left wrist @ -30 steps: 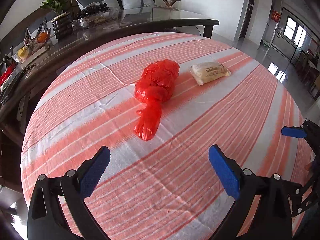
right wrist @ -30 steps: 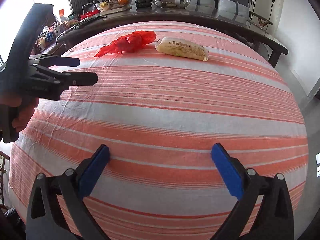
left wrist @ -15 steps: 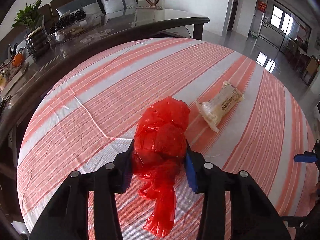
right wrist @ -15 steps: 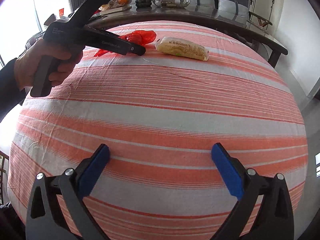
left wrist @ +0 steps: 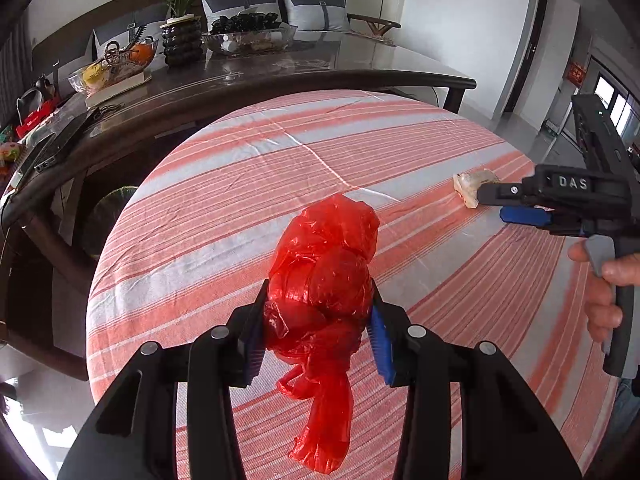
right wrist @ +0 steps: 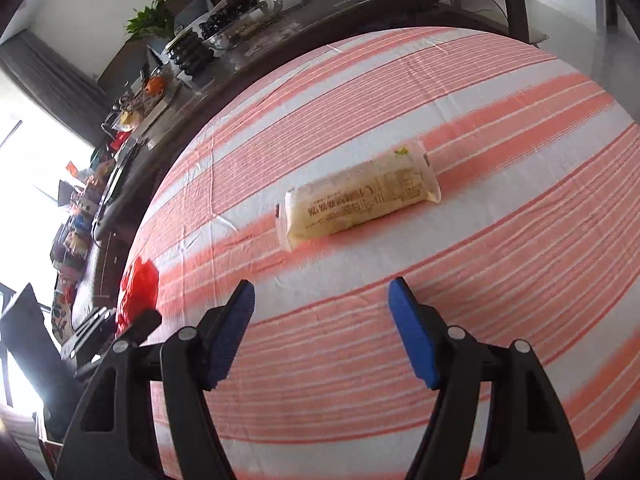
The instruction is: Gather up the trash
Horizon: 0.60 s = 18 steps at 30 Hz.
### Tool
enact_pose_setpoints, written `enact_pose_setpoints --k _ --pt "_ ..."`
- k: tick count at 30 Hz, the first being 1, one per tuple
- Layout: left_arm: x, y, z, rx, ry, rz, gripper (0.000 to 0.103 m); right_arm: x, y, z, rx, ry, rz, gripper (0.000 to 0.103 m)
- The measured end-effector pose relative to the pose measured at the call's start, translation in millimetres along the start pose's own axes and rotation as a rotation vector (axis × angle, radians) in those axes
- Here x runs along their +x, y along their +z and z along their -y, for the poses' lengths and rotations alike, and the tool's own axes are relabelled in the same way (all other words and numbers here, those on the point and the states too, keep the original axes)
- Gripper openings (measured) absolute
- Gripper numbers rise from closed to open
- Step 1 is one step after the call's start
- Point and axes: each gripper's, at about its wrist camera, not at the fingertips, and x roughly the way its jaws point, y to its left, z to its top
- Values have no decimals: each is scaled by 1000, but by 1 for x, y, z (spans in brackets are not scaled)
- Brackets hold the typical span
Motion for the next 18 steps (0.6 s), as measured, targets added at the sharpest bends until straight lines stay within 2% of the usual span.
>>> enact_pose_setpoints --k 4,7,8,9,10,11,12,18 --pt "-8 -8 -7 -23 -13 3 44 23 30 -15 77 -122 54 72" --pt "-8 -13 -6 -35 -19 -4 44 36 36 -29 11 -252 72 70" --pt "-7 -15 -5 -43 -26 -7 44 39 35 -31 -19 -289 79 62" --pt "-7 -16 -4 -50 -35 -9 44 39 34 -31 -47 -309 88 42" --pt "-7 -17 -2 -56 -40 -11 44 38 32 -30 -78 -321 94 33" --pt "-7 -19 0 -62 -46 -12 44 36 29 -25 -106 -323 101 22" --pt "-8 -19 3 -64 -52 -12 44 32 25 -20 -139 -314 102 20" --pt "-9 -17 38 -54 -68 -6 44 -3 -27 2 -393 -164 58 20"
